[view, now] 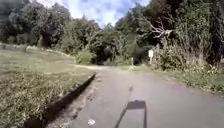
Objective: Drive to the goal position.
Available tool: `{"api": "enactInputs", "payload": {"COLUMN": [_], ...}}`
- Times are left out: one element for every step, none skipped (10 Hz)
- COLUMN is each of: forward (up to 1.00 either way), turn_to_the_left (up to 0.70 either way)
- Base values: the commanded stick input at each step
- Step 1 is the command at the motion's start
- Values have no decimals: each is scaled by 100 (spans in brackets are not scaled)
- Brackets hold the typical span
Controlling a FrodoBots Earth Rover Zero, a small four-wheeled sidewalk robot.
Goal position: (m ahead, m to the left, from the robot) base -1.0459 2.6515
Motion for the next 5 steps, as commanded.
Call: {"api": "enactInputs", "payload": {"forward": [70,70,70,70,70], "turn_to_the_left": [-17,-18,-18,-18,-18]}}
